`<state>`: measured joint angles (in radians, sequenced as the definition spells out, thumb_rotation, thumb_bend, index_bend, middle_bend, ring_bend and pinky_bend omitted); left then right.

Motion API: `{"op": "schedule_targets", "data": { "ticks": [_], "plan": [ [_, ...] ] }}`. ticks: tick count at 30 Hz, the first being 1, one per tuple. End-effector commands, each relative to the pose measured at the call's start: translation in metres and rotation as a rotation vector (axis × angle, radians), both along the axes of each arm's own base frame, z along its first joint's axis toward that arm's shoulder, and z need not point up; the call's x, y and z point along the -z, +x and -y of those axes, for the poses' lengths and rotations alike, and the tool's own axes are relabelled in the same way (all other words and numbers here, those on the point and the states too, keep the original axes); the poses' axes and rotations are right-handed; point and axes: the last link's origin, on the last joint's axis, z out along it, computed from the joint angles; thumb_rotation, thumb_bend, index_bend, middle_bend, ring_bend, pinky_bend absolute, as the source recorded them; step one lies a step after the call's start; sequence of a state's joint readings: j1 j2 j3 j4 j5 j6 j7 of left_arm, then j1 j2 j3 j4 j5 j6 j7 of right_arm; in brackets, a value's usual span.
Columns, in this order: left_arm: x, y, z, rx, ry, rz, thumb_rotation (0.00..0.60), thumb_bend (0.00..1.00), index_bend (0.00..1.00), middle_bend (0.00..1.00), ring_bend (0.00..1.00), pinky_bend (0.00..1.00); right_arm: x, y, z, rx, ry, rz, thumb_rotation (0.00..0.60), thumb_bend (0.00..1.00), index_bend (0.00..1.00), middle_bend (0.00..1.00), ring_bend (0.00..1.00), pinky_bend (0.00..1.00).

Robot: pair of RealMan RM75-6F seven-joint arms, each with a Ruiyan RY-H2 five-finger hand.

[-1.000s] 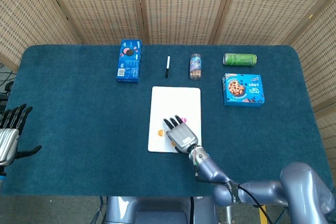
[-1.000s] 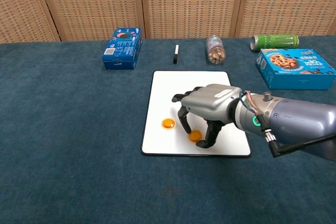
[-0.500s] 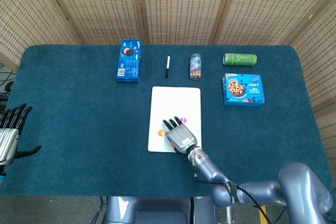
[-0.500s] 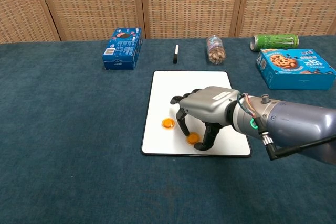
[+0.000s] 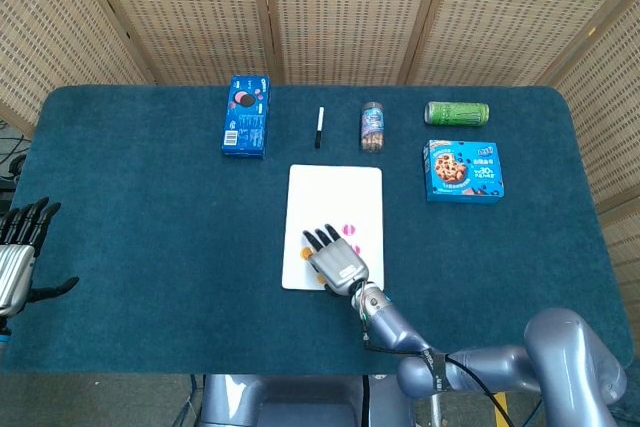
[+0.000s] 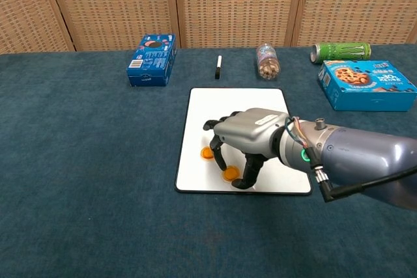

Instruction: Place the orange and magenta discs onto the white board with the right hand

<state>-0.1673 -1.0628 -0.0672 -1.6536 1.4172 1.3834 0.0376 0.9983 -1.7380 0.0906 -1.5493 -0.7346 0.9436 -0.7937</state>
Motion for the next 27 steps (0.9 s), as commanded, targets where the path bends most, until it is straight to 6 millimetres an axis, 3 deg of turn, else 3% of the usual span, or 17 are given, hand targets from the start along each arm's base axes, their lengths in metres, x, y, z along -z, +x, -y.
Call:
{"op": "schedule_targets", "data": {
  "ticks": [1,23,25,27],
  "plan": [
    [0.000,0.000,0.000,0.000,0.000,0.001,0.600,0.00,0.00,0.00,0.00,0.00,0.002,0.003,0.000,-0.003,-0.001,-0.002,0.600,0.40,0.50,0.03,0.00,0.01],
    [-0.002,0.000,0.000,0.001,0.002,0.008,0.600,0.00,0.00,0.00,0.00,0.00,0.007,0.016,0.000,0.016,-0.010,-0.018,0.600,0.40,0.50,0.03,0.00,0.01],
    [-0.002,0.000,0.000,0.000,0.001,0.007,0.600,0.00,0.00,0.00,0.00,0.00,0.007,0.015,0.000,0.015,-0.009,-0.024,0.600,0.37,0.45,0.02,0.00,0.01],
    [-0.002,0.000,0.000,0.000,0.001,0.007,0.600,0.00,0.00,0.00,0.00,0.00,0.006,0.015,-0.001,0.017,-0.004,-0.023,0.600,0.31,0.34,0.00,0.00,0.01]
  ]
}}
